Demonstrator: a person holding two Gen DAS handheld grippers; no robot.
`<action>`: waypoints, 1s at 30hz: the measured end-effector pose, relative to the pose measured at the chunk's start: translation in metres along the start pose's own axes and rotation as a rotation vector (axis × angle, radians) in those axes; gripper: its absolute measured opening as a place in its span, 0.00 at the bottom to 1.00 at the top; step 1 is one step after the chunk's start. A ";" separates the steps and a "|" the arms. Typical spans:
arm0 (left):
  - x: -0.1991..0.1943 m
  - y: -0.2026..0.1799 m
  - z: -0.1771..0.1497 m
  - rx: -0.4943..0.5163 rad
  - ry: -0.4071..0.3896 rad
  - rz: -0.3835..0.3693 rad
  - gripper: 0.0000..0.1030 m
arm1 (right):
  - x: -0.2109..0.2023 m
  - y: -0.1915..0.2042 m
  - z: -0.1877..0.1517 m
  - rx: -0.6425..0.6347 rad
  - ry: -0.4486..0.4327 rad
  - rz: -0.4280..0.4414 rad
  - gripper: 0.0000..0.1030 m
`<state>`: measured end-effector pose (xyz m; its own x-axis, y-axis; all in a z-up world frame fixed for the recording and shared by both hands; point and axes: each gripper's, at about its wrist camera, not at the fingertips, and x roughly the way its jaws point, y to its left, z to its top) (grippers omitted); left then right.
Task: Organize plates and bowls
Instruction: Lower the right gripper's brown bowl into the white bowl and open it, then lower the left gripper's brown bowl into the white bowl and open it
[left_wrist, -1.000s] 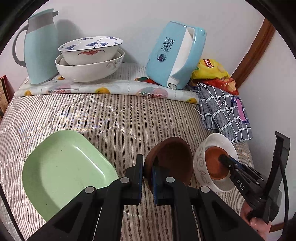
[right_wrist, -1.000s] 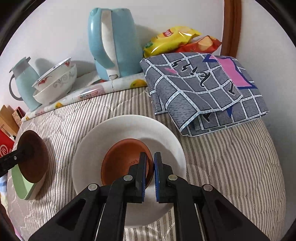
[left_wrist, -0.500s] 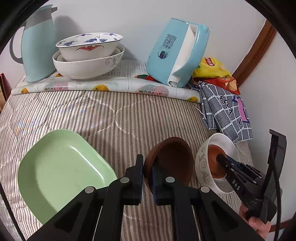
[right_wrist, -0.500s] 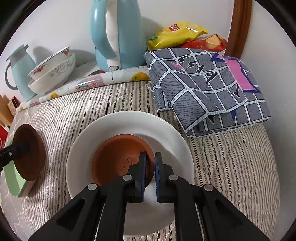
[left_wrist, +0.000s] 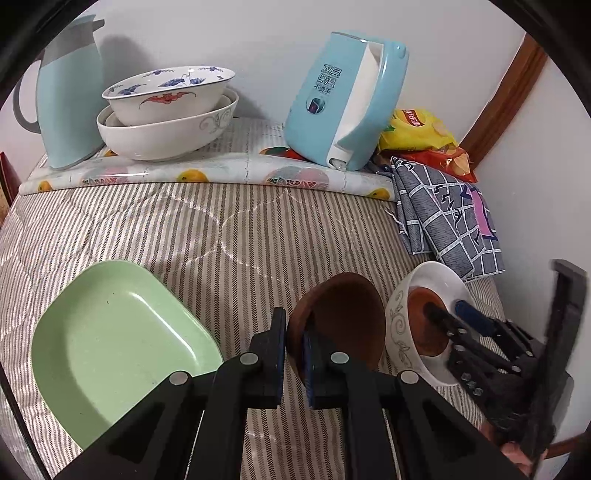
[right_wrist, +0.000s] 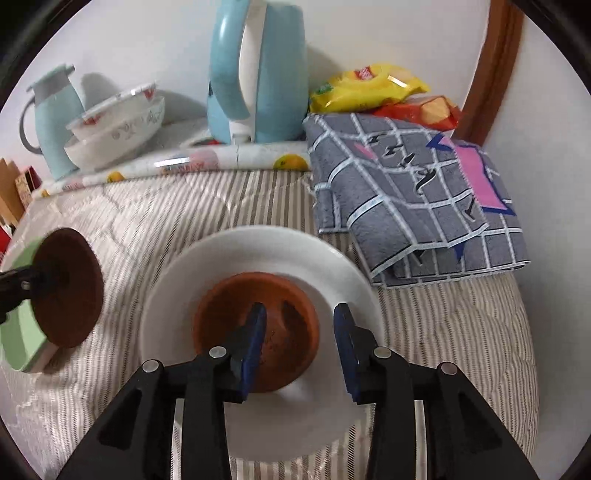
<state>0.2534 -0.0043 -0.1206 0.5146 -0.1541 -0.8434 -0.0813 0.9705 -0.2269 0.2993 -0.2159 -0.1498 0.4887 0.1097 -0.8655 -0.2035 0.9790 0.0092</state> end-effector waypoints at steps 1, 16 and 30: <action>-0.001 -0.001 0.001 0.001 -0.002 -0.001 0.08 | -0.006 -0.004 0.000 0.008 -0.013 0.011 0.37; -0.011 -0.042 0.012 0.061 -0.025 -0.039 0.08 | -0.082 -0.109 -0.035 0.227 -0.168 0.009 0.41; 0.024 -0.107 0.005 0.139 0.047 -0.055 0.08 | -0.084 -0.146 -0.083 0.260 -0.122 -0.013 0.41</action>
<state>0.2790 -0.1113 -0.1145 0.4745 -0.2129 -0.8541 0.0664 0.9762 -0.2064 0.2173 -0.3819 -0.1205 0.5915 0.1015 -0.7999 0.0198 0.9899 0.1402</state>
